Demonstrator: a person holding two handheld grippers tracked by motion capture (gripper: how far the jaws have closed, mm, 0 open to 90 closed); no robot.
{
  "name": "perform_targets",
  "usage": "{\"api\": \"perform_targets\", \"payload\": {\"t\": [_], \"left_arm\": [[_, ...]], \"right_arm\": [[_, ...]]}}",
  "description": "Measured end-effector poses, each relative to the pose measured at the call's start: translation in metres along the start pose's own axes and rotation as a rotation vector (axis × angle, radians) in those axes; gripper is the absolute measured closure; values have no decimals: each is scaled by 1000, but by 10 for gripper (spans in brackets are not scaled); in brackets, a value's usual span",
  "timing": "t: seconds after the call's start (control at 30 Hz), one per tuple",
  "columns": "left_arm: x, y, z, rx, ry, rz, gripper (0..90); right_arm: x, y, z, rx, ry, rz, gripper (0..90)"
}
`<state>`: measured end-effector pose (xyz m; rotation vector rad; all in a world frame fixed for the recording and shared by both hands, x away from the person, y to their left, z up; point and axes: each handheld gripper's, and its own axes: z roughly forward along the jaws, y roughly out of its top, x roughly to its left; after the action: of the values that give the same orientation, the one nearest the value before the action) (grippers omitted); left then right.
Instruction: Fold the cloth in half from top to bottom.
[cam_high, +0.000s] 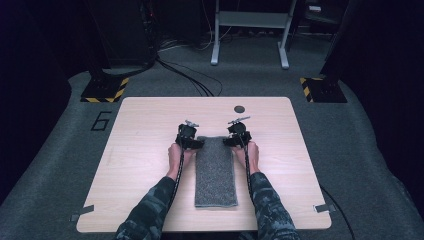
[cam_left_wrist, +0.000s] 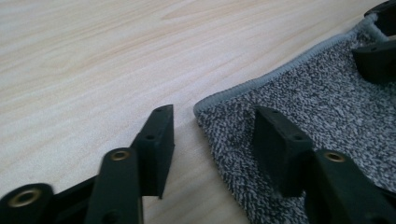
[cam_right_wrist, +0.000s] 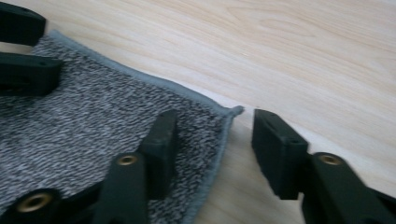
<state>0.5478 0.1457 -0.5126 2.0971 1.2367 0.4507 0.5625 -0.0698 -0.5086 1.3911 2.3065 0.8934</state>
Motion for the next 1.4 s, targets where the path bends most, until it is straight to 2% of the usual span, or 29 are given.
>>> {"api": "perform_targets", "payload": {"t": [0.03,0.17,0.23,0.3,0.43,0.57,0.7,0.73,0.8,0.93,1.27,1.4], "left_arm": [[-1,0,0,-2,-6,4,599],[-7,-2,0,-12,-20,24,761],[-8,-2,0,-17,-31,21,823],[-8,-2,0,-14,-38,19,847],[-7,-4,-1,-31,-42,13,857],[-6,-6,-5,-58,-52,9,862],[-5,-6,-12,-93,-65,7,863],[-4,-5,-15,-98,-71,19,863],[-5,-4,-20,-129,-71,10,863],[-5,3,-31,-176,-69,26,863],[5,15,-40,-207,-61,38,865],[8,18,-44,-232,-58,39,864]], "right_arm": [[2,0,0,3,4,-9,610],[8,-1,-1,10,12,-22,782],[9,-1,-1,11,38,-16,837],[10,-1,-1,15,39,-17,860],[12,-2,-3,15,35,1,878],[12,-3,-8,0,36,-5,882],[12,-4,-19,-56,44,-3,883],[12,-3,-23,-64,51,-3,883],[12,-2,-29,-90,50,-5,884],[12,2,-39,-125,47,-28,884],[15,21,-50,-172,49,-51,885],[17,27,-54,-196,46,-85,885]]}}
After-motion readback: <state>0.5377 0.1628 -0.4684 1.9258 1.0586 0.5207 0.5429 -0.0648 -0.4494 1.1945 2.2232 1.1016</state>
